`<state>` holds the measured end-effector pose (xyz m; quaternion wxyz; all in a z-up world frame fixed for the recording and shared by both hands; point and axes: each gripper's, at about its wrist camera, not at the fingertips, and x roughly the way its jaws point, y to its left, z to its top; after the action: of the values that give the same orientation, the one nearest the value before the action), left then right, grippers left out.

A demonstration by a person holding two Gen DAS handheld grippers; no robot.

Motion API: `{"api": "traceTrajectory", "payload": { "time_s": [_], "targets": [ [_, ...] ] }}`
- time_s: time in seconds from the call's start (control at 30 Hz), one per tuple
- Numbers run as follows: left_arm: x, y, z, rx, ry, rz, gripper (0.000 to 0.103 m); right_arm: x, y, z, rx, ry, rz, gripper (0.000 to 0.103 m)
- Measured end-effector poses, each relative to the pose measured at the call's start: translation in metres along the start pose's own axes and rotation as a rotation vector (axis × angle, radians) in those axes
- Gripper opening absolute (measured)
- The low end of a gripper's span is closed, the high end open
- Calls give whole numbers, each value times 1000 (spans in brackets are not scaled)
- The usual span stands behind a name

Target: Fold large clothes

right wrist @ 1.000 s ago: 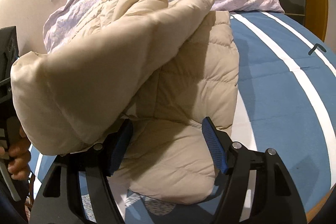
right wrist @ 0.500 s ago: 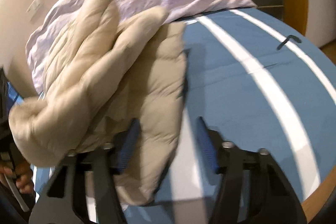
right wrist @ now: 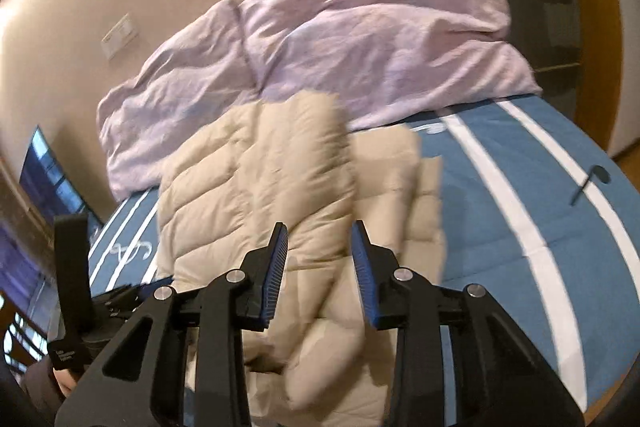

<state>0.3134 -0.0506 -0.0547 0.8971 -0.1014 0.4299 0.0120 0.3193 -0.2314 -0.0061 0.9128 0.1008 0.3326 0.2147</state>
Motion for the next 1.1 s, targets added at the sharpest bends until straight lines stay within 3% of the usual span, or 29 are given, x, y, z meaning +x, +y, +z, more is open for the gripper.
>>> {"api": "traceTrajectory", "payload": {
  "time_s": [0.13,0.2,0.4,0.63,0.9,1.0,1.1],
  "targets": [
    [0,2,0,12,-8,-12,82,29,-4,-22,-38,110,-106,27],
    [-1,2,0,18,-9,-19,82,36,-15,-29,-11,133,-101,26],
    [-6,-3,2,37,-15,-33,81,45,-24,-36,-31,167,-155,26],
    [-23,-2,19,42,-26,-60,78,50,-36,-42,0,183,-153,24],
    [-35,8,66,91,-120,96,77,50,-40,-43,22,185,-143,24],
    [-23,17,76,89,-123,161,78,50,-39,-43,21,184,-145,24],
    [-2,20,77,79,-101,178,79,50,-39,-43,22,185,-141,24]
  ]
}}
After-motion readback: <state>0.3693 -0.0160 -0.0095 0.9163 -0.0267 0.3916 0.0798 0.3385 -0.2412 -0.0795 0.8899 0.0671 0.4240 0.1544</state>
